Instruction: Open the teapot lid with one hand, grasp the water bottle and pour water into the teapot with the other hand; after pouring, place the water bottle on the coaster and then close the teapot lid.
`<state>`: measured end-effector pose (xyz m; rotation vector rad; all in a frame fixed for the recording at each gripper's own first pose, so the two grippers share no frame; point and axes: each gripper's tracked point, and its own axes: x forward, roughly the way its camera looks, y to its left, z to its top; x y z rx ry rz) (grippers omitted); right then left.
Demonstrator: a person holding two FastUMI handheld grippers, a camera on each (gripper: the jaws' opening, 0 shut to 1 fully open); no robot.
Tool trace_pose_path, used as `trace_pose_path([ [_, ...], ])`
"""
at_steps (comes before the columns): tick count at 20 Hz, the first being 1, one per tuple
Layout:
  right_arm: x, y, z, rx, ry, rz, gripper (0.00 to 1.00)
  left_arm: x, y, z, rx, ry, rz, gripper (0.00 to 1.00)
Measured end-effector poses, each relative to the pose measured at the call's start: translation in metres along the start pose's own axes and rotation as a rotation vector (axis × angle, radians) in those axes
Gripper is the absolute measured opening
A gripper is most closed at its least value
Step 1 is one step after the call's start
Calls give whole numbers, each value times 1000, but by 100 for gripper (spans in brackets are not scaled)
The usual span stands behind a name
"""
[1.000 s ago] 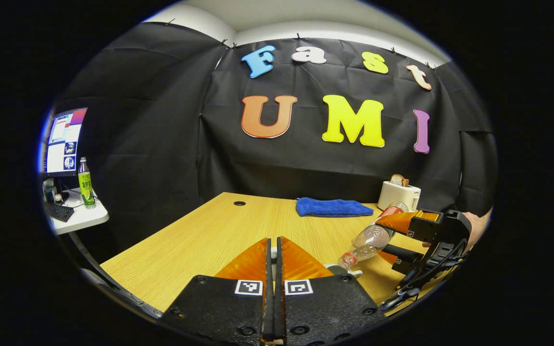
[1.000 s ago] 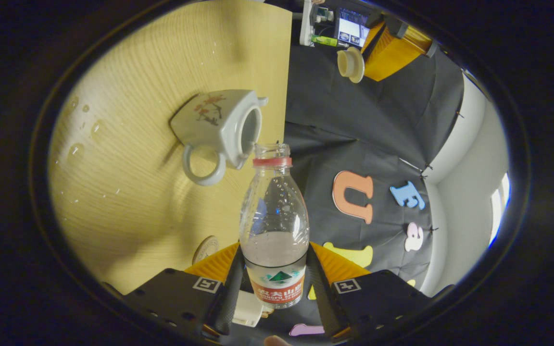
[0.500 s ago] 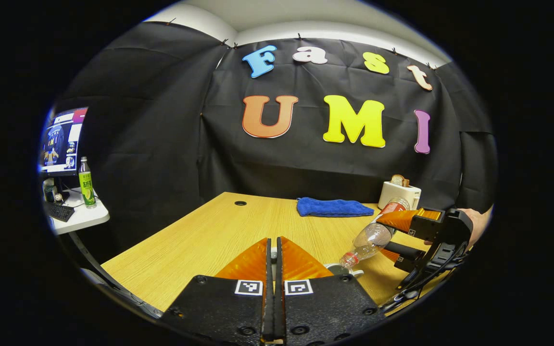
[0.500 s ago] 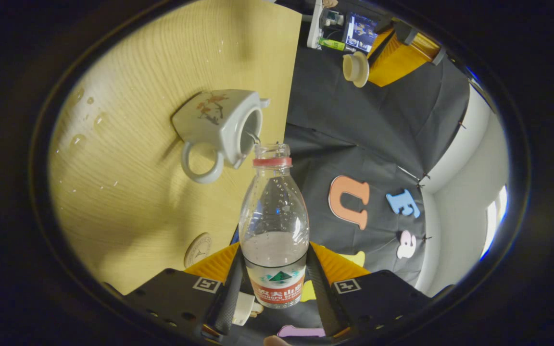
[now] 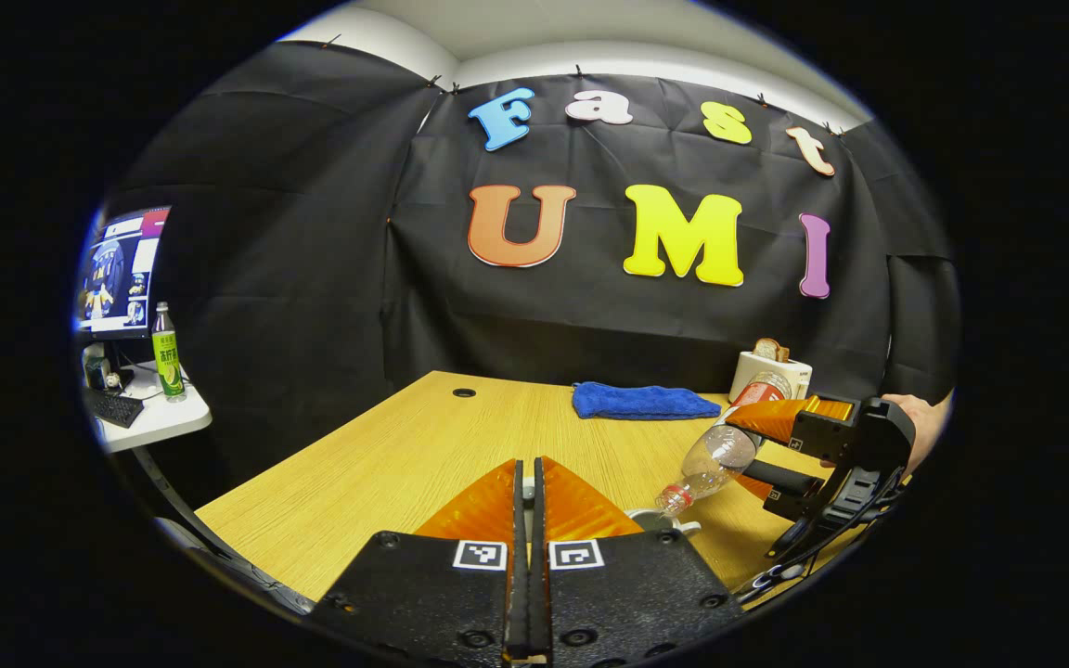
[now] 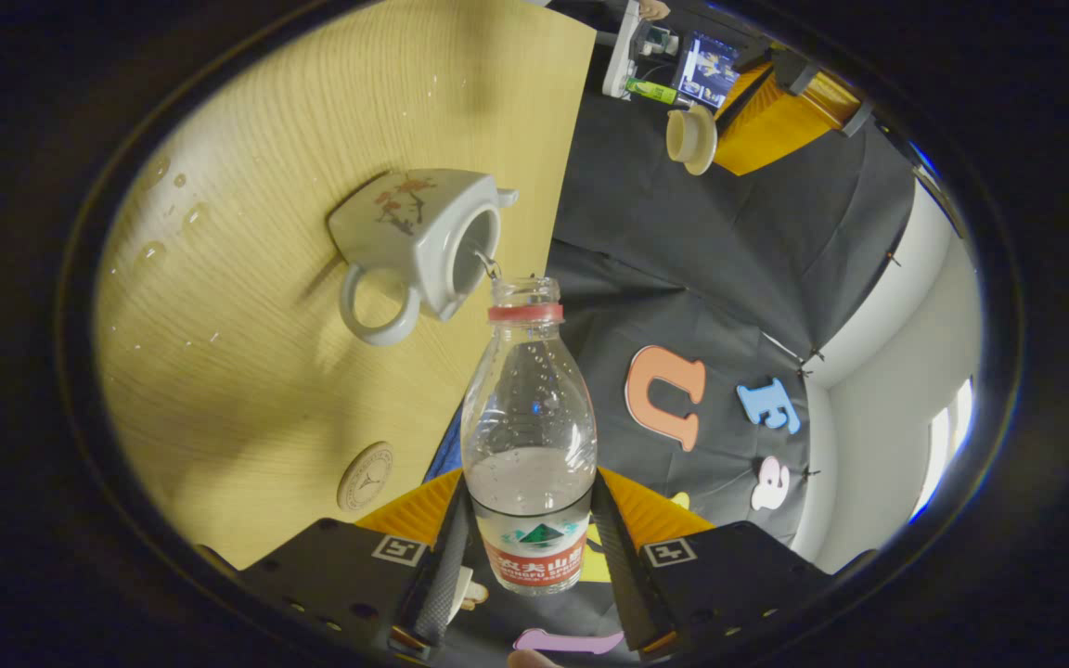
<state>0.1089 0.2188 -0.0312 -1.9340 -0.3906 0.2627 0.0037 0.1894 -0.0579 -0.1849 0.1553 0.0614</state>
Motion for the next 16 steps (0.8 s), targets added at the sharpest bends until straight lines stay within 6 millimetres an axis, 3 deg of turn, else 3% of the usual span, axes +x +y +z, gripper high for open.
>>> trace_pose_path([
  [16, 0, -17, 0, -85, -9, -33, 69, -1, 3, 0, -8, 3, 4, 3],
])
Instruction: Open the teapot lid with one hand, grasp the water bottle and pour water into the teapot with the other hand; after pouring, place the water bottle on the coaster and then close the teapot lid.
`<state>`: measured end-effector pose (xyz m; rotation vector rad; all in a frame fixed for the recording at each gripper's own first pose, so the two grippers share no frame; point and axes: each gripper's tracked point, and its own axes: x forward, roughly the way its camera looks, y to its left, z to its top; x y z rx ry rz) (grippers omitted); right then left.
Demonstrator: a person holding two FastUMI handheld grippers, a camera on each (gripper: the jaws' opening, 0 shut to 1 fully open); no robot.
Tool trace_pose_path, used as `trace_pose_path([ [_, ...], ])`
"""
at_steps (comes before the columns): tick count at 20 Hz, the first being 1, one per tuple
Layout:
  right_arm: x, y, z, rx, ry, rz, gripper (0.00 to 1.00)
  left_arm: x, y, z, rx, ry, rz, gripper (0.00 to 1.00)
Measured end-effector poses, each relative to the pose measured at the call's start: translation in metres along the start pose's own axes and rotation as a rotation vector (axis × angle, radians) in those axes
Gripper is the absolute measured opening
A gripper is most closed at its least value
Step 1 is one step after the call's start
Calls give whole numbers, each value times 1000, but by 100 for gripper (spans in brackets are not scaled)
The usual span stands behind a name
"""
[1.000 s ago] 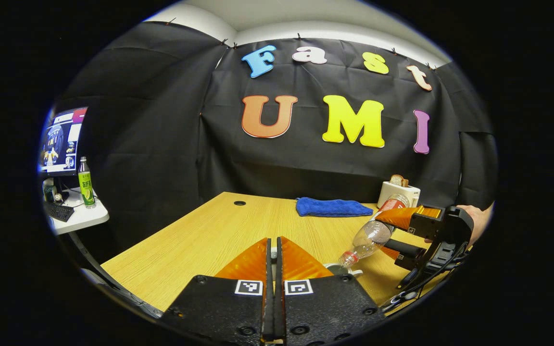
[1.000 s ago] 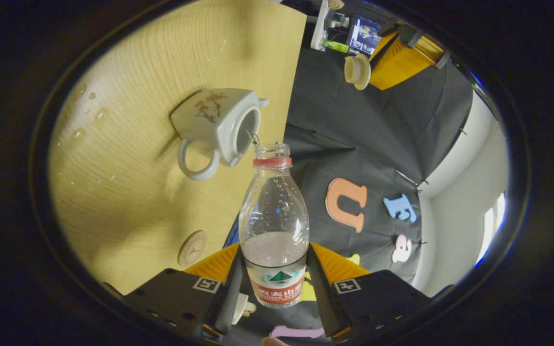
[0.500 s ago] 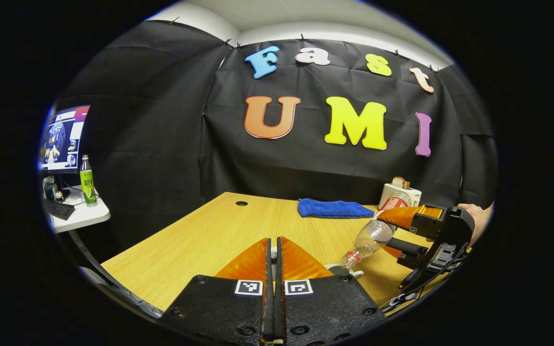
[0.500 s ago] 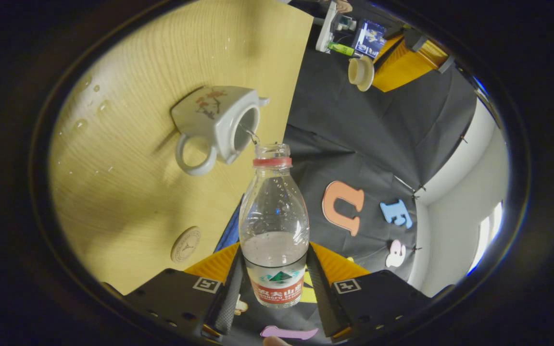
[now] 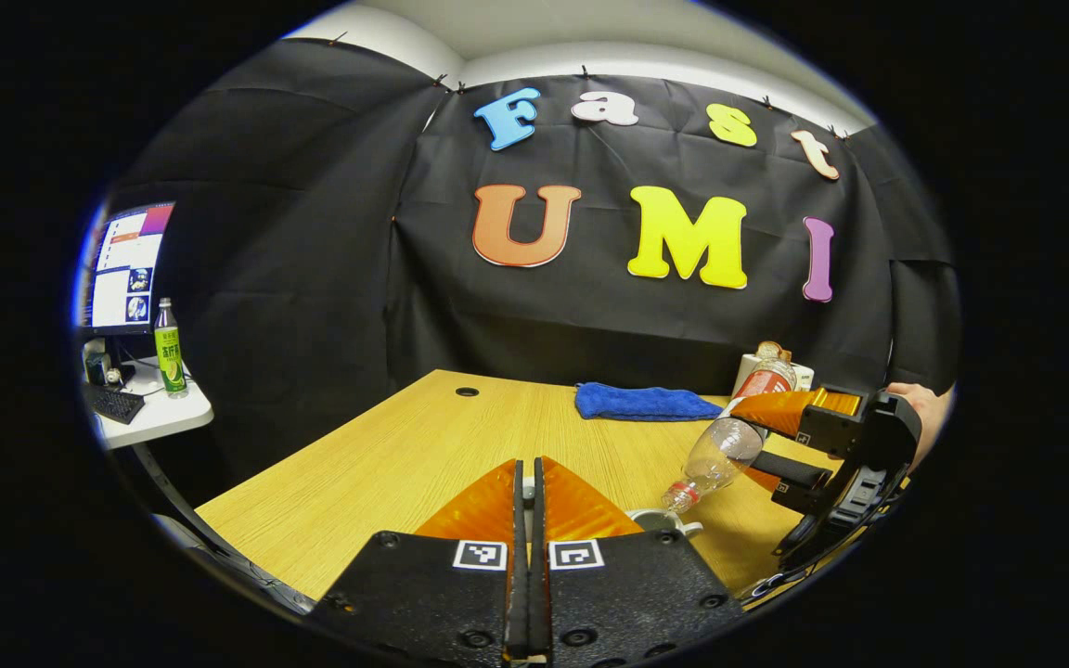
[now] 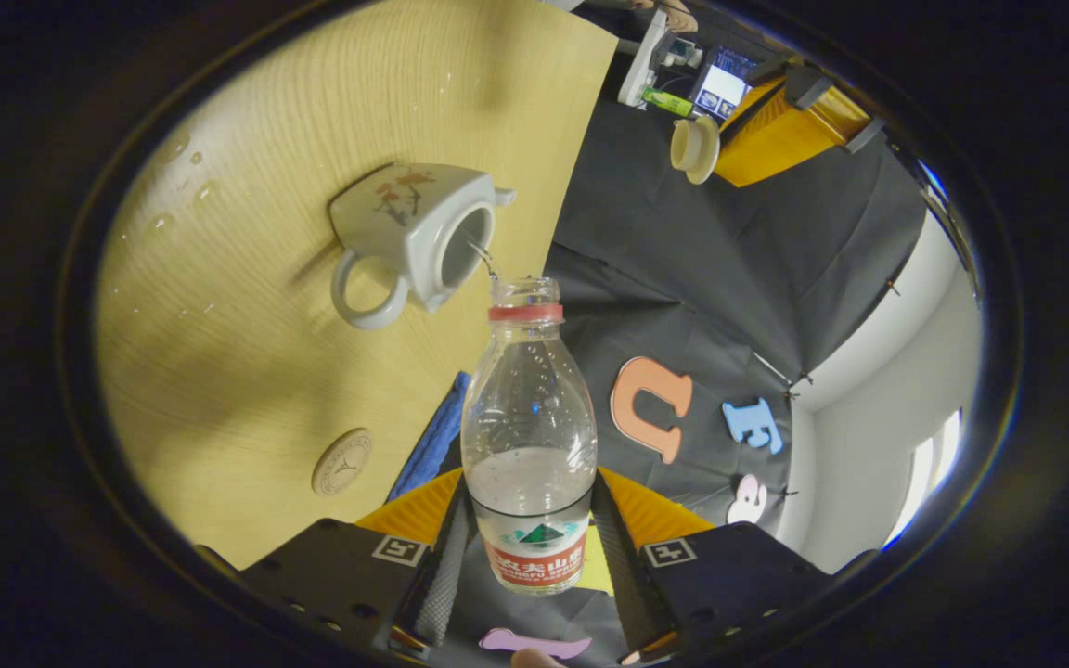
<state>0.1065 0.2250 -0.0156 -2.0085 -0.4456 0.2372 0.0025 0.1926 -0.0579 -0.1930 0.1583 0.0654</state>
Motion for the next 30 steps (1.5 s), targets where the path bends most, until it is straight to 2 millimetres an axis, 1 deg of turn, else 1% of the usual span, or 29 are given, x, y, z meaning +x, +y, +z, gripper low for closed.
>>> trace_pose_path([
  [7, -1, -4, 1, -44, -5, -9, 69, 0, -3, 1, 1, 0, -6, 3],
  [16, 0, -7, 5, -79, -12, -14, 70, -3, 1, 4, -4, -8, -3, 3],
  [22, 0, -5, 7, -70, -21, -12, 70, -3, 1, 5, 2, -11, -3, 2],
  [25, 1, 2, 8, -14, -21, 18, 69, -5, 3, 6, 0, -14, 3, 3],
  [26, 0, 10, 7, 46, -19, 49, 70, -5, 4, 7, -1, -16, 6, 3],
  [28, 1, 27, 5, 168, -8, 112, 69, -7, 7, 8, -5, -18, 13, 3],
  [30, 0, 35, 5, 261, 4, 138, 69, -10, 6, 12, -5, -31, 12, 3],
])
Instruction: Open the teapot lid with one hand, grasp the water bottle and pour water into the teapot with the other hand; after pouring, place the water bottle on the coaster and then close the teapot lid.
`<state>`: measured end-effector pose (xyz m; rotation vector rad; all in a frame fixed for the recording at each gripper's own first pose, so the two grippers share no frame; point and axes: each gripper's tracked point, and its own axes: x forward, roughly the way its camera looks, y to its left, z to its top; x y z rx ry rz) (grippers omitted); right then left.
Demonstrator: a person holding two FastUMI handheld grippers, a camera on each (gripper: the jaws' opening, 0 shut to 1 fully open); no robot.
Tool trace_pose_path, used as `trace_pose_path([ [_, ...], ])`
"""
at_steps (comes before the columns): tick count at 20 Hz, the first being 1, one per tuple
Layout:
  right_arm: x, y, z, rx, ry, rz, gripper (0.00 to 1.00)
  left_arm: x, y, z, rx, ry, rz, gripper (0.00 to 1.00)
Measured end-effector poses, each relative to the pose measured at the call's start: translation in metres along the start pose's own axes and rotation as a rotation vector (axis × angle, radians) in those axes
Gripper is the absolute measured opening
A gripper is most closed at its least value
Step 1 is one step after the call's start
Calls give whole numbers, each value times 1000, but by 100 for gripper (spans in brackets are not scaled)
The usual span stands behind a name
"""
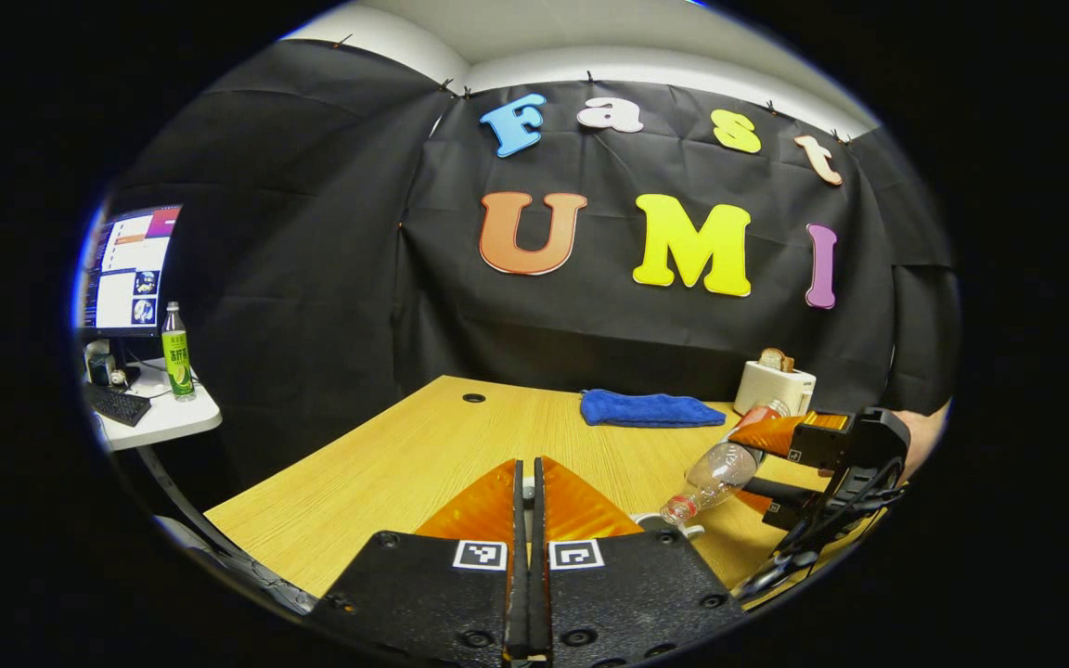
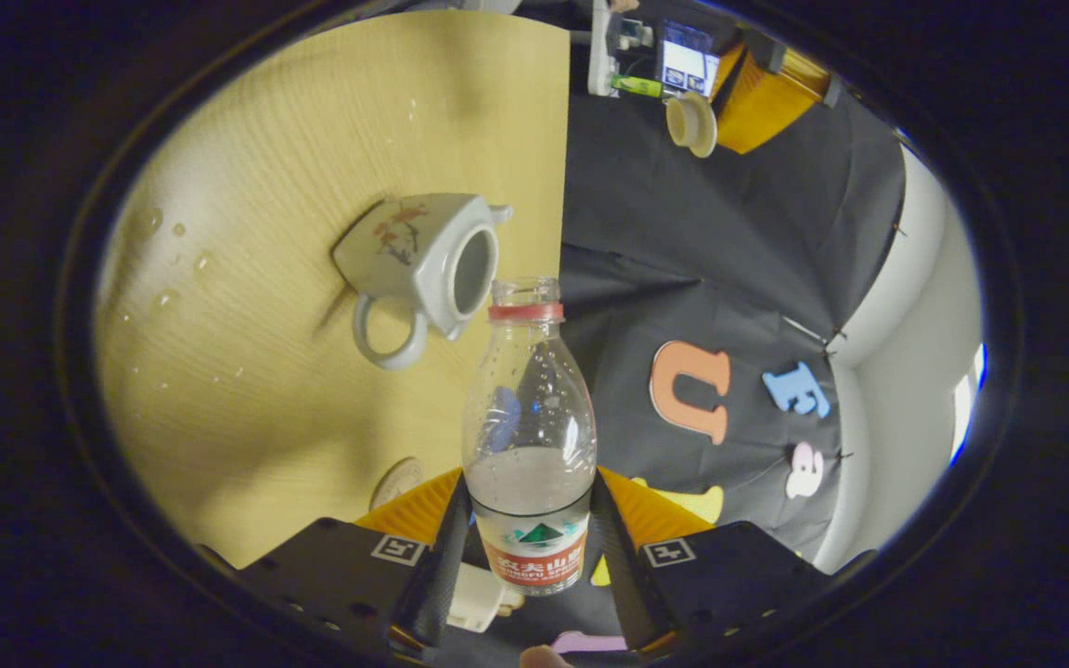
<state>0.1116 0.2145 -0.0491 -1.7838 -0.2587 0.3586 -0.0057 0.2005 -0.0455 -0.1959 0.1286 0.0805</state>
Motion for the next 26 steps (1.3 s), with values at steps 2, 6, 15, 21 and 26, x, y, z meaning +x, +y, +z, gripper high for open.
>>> trace_pose_path([
  [2, -1, 11, 1, 143, 0, 40, 70, 0, -2, 1, 1, -4, -2, 3],
  [6, -11, 17, 1, 518, 12, 114, 71, 2, -9, -2, 5, 6, -12, 3],
  [15, -14, -27, -32, 1419, -1, 70, 70, 1, -37, 2, 35, -9, -57, 3],
  [21, 22, -40, -79, 1689, -10, 13, 69, 2, -41, 1, 57, -4, -58, 3],
  [26, 62, -9, -87, 1793, 25, 75, 70, 2, -38, 1, 62, -5, -48, 3],
])
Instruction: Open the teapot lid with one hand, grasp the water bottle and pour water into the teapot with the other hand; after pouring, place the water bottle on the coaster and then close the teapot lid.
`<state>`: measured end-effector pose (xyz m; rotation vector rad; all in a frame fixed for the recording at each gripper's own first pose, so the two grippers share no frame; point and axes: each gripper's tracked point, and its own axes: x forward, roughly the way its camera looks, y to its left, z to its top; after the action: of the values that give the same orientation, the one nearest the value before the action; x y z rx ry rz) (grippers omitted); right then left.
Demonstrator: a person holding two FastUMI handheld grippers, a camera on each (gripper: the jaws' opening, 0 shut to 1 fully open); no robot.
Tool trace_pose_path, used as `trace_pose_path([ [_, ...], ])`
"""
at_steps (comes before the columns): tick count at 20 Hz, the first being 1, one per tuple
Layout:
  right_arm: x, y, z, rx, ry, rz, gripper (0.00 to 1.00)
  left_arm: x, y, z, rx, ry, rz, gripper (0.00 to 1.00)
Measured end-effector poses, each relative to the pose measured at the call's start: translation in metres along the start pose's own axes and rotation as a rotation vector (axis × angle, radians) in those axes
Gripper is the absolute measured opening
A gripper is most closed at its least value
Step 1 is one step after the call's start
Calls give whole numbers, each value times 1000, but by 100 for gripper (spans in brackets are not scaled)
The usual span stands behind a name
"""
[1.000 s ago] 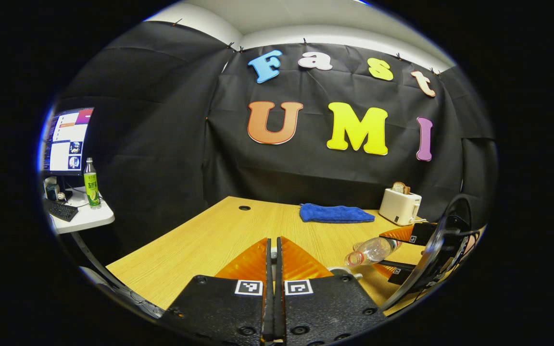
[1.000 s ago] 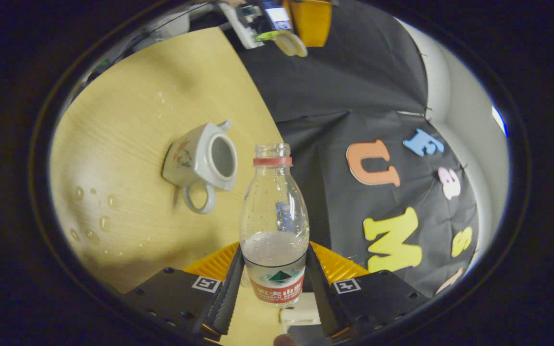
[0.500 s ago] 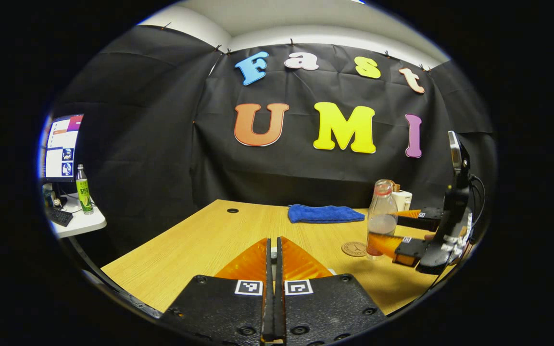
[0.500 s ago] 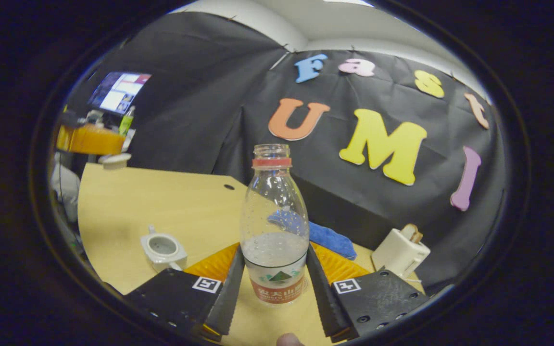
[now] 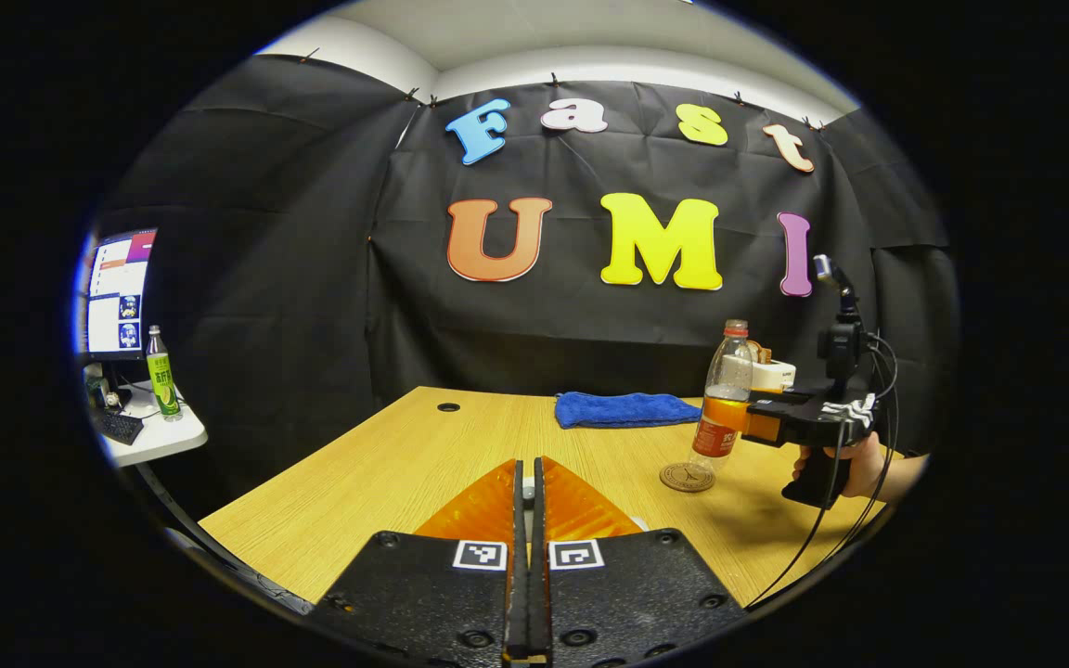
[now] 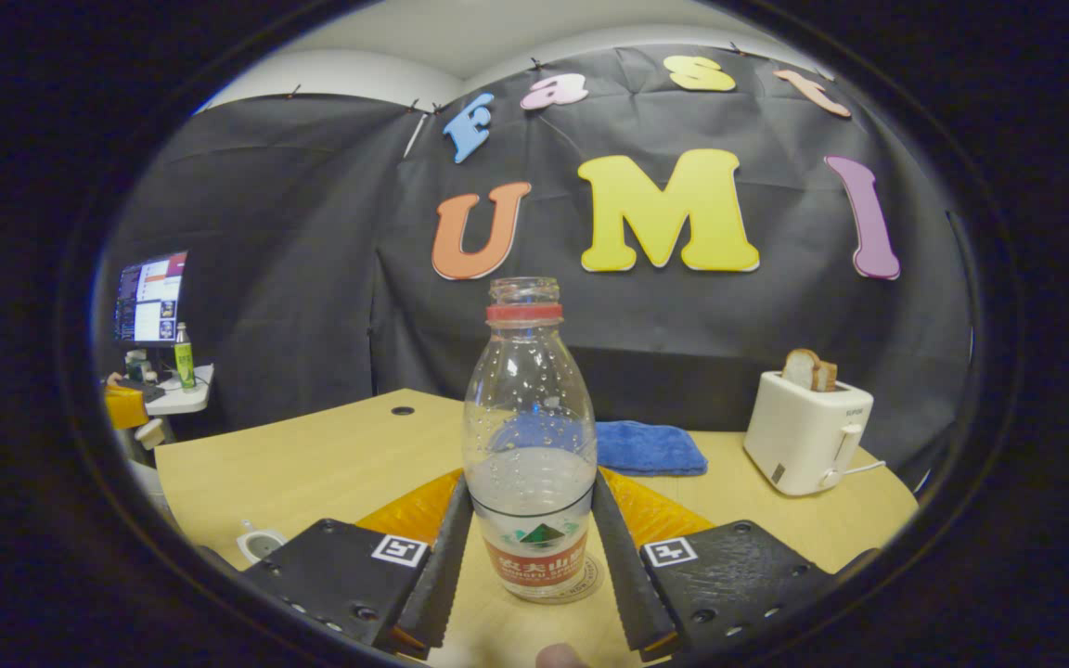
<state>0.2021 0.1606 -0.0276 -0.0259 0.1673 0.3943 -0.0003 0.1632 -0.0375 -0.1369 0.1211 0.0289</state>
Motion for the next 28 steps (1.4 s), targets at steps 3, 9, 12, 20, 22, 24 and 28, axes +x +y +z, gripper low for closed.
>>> trace_pose_path([
  [3, 17, -11, -13, 29, 20, -25, 70, 0, 2, -2, 7, 6, 6, 3],
  [9, 30, -19, -27, 69, 22, -34, 70, 6, 4, -9, 17, 24, 14, 3],
  [12, 29, -19, -27, 67, 20, -38, 72, 6, 5, -11, 21, 26, 18, 3],
  [20, 21, -19, -31, 90, 42, -64, 98, 4, 3, -3, -20, 1, 6, 3],
  [22, 10, -16, -22, 116, 10, -50, 96, 3, -2, 3, -20, -19, 5, 0],
  [24, -9, -18, -16, 118, -5, -49, 93, 3, -9, 8, -14, -50, 7, 3],
  [28, -68, -36, -2, 108, -102, -88, 96, 12, -49, 4, -50, -105, -60, 3],
])
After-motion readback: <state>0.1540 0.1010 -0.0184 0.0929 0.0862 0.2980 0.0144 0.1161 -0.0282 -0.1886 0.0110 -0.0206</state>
